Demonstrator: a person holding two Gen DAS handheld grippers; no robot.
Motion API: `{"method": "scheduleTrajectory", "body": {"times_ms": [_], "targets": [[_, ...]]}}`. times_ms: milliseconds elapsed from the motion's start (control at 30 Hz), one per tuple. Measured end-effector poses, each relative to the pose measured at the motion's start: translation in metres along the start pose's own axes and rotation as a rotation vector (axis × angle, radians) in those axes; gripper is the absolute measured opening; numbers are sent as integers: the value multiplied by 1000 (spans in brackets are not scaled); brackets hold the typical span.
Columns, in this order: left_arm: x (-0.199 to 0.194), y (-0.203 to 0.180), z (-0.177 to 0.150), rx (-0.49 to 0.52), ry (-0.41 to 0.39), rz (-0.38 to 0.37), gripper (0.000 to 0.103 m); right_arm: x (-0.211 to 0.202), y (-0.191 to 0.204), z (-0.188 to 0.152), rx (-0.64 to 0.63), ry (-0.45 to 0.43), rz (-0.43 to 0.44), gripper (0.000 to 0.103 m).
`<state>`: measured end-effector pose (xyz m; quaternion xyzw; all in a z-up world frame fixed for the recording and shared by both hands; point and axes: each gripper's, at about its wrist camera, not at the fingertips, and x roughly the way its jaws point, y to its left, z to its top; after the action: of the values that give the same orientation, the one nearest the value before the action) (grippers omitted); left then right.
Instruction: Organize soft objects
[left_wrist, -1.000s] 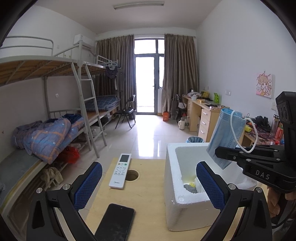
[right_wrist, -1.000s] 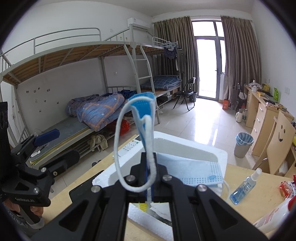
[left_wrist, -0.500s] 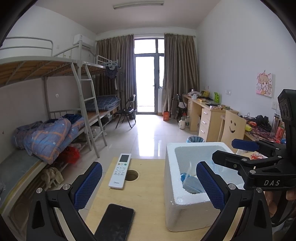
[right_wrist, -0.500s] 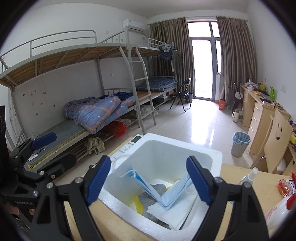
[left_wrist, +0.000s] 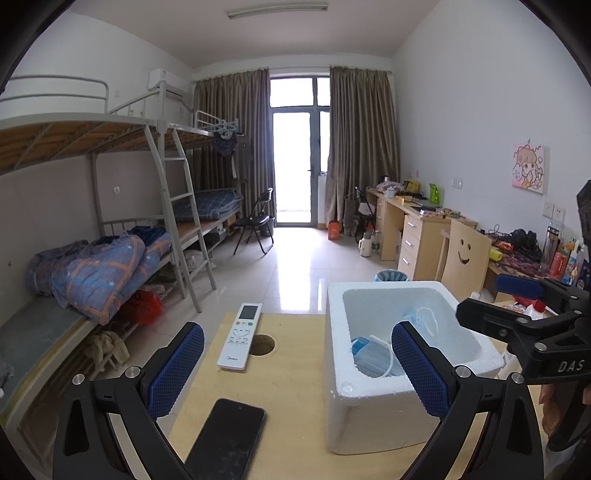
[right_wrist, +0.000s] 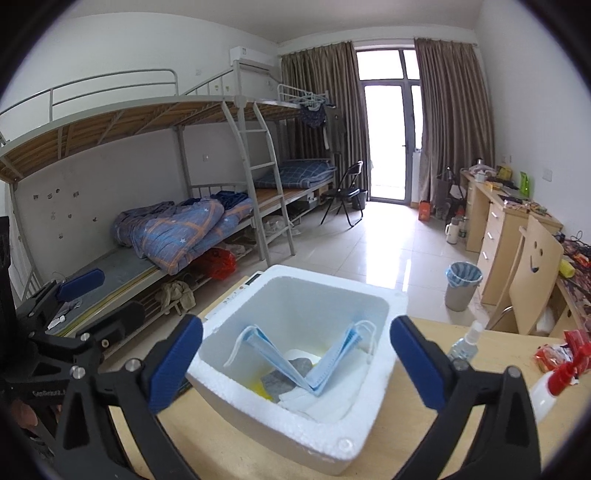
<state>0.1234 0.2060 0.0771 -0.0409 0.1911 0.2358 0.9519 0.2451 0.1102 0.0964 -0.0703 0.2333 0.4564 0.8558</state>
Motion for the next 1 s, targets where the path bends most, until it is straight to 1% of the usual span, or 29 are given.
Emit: {"method": "scheduleTrajectory", "body": {"times_ms": [200, 367, 433, 500, 733, 833, 1000], "targets": [[-16, -2, 1, -17, -28, 15, 102, -21, 1, -3, -12, -26, -14, 103], [-35, -10, 2, -7, -54, -15, 102, -44, -1, -4, -6, -54, -35, 103], [-43, -15, 1, 5, -59, -28, 102, -53, -1, -6, 2, -63, -26, 103], [-50, -19, 0, 21, -64, -21, 102, -63, -2, -8, 5, -64, -18, 103], [-83, -28, -4, 32, -92, -33, 102, -102, 3, -22, -5, -101, -38, 103], [-100, -30, -8, 26, -117, -36, 102, -118, 5, -30, -10, -115, -52, 103], [-126, -38, -22, 11, -143, -45, 102, -144, 9, -47, -22, -147, -81, 103]]}}
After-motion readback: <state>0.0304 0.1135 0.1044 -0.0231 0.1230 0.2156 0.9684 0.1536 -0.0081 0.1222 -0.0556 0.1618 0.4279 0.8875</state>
